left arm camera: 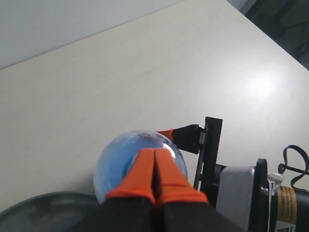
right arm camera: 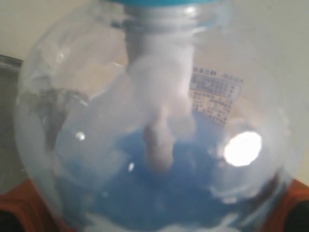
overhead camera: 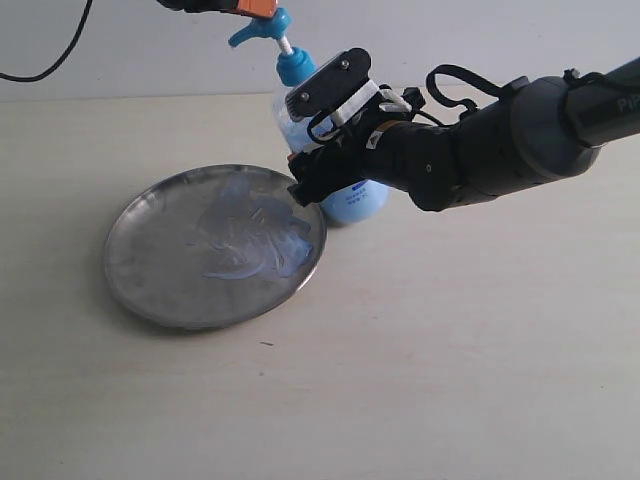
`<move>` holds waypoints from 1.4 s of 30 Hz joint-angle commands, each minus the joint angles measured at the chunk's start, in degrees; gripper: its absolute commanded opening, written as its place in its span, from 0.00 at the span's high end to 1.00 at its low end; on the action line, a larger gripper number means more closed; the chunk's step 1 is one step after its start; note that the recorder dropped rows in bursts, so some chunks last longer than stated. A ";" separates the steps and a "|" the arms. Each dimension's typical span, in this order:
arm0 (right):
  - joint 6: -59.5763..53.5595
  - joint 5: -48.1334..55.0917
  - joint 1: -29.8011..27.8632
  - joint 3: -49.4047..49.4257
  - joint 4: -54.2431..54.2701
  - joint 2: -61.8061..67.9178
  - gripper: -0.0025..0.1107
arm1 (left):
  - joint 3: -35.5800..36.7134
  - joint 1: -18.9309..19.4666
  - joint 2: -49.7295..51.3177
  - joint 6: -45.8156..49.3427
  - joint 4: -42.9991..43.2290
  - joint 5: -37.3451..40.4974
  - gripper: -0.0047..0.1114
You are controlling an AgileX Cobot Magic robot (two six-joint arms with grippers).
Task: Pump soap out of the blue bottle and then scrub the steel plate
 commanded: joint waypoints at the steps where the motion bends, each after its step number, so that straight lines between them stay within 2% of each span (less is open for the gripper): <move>1: -0.44 1.49 0.07 0.37 -1.35 -0.22 0.98 | 0.88 0.00 1.93 0.45 3.72 2.66 0.96; 37: -0.44 1.49 0.07 0.37 -1.35 -0.22 0.98 | 1.00 -0.12 6.53 1.33 6.19 4.92 0.96; 42: -0.33 1.11 0.07 0.37 -1.35 -0.22 0.98 | 1.00 -2.09 6.53 1.61 9.89 5.80 0.96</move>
